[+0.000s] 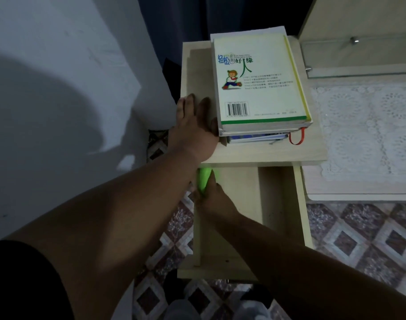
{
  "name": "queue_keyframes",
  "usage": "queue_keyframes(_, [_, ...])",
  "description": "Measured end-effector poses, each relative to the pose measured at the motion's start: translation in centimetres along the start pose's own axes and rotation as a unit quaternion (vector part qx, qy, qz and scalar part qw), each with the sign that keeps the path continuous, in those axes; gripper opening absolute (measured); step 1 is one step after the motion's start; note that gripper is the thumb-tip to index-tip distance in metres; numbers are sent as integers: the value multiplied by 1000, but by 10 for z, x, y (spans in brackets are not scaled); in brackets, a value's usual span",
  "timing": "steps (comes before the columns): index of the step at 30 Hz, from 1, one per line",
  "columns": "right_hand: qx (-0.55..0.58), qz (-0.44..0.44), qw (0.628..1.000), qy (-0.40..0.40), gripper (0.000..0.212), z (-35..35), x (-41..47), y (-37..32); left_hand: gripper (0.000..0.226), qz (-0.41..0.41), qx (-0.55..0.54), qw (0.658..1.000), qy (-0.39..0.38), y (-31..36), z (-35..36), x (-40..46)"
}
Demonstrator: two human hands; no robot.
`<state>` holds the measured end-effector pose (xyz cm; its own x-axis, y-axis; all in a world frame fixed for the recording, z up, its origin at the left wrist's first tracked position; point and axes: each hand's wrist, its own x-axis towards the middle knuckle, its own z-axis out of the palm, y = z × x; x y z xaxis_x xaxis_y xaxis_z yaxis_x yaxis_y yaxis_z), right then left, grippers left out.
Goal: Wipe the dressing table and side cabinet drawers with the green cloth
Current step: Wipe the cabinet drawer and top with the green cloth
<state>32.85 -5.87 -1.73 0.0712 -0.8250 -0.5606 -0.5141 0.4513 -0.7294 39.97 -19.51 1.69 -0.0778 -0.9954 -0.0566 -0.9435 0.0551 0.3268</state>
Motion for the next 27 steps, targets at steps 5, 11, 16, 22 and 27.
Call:
queue_keyframes(5, [-222,-98,954,-174,73,-44,-66,34,76,3,20,1000,0,1,3,2])
queue_keyframes(11, [-356,-48,877,-318,57,-73,-90,48,79,6,18,1000,0,5,-2,0])
queue_keyframes(16, [-407,-151,861,-266,68,-43,-105,36,81,14,31,999,8,2,1,4])
queue_keyframes(22, [-515,-89,805,-280,61,-85,-109,57,84,32,19,999,12,2,-1,1])
queue_keyframes(27, [-468,-128,832,-269,65,-61,-109,42,78,32,8,999,13,2,-2,1])
